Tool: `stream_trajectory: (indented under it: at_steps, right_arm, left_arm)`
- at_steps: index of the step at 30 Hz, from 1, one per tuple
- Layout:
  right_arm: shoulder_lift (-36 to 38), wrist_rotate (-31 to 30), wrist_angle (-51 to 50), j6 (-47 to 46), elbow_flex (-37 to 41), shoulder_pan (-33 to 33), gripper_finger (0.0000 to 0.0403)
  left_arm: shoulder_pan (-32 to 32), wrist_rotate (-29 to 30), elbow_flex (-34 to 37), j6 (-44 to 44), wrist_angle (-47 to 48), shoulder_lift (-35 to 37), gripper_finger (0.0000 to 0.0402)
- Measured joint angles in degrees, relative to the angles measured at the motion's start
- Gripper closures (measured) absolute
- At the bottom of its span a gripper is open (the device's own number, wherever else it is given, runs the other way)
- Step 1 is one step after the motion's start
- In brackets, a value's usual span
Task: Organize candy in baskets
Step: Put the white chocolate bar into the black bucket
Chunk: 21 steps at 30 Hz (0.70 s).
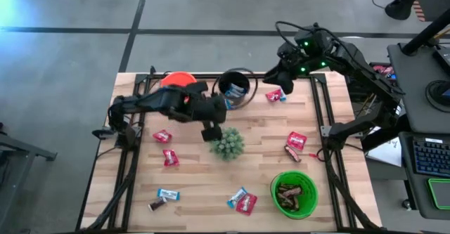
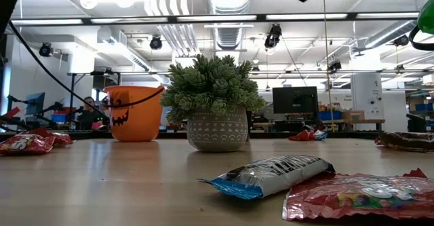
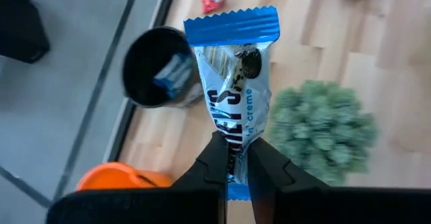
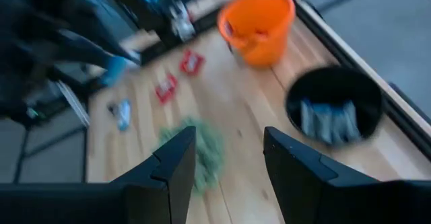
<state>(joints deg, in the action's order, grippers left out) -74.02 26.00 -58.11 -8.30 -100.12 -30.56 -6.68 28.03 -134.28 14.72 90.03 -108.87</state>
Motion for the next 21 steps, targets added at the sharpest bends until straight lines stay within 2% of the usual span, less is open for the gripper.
stream_trajectory:
  at_steps: [8, 16, 21]
  right_arm:
    - [-2.92, -0.16, 13.01, -5.22, 0.00, 5.29, 0.0241]
    - [-7.65, -0.51, 16.69, -5.29, -0.13, 7.84, 0.0241]
    - [-10.30, -0.49, 25.89, -8.02, -0.21, 8.35, 0.0241]
  left_arm:
    - [6.58, -0.02, 0.02, -9.37, 0.01, 1.94, 0.0396]
    - [10.68, -0.07, 0.02, -14.71, -0.41, 5.14, 0.0396]
    - [11.96, -3.53, 0.02, -18.04, -3.63, 5.96, 0.0396]
